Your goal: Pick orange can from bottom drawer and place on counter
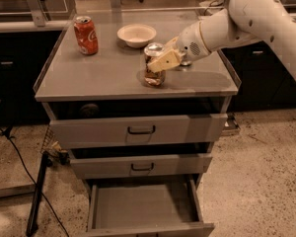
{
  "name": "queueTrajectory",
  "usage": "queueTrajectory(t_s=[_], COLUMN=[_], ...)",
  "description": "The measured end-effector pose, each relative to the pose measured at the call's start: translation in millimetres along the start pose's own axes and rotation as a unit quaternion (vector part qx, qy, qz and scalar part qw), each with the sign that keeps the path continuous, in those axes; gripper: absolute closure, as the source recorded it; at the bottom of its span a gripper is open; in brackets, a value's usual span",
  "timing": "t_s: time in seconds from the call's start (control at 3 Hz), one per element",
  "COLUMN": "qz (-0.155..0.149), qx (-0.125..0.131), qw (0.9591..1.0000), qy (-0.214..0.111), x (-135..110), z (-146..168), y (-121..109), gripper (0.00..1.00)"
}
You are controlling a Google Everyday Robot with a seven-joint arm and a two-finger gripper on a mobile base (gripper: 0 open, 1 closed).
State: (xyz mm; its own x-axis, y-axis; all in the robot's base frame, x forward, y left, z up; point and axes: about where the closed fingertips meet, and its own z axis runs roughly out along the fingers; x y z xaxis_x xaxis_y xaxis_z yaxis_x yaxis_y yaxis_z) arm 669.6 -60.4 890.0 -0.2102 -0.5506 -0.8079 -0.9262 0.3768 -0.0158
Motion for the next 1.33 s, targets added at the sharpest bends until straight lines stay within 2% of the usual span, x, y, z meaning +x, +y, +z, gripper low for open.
queueTrajectory(t_s=[0.33,1.33], qz=[0.0,0.0], qx=[0.0,0.0], qw=[1.0,1.0], qy=[0.0,0.0], x=[0.6,0.6], z=[0.6,0.6], y=[0.1,0.1], gripper=[0.85,0.15])
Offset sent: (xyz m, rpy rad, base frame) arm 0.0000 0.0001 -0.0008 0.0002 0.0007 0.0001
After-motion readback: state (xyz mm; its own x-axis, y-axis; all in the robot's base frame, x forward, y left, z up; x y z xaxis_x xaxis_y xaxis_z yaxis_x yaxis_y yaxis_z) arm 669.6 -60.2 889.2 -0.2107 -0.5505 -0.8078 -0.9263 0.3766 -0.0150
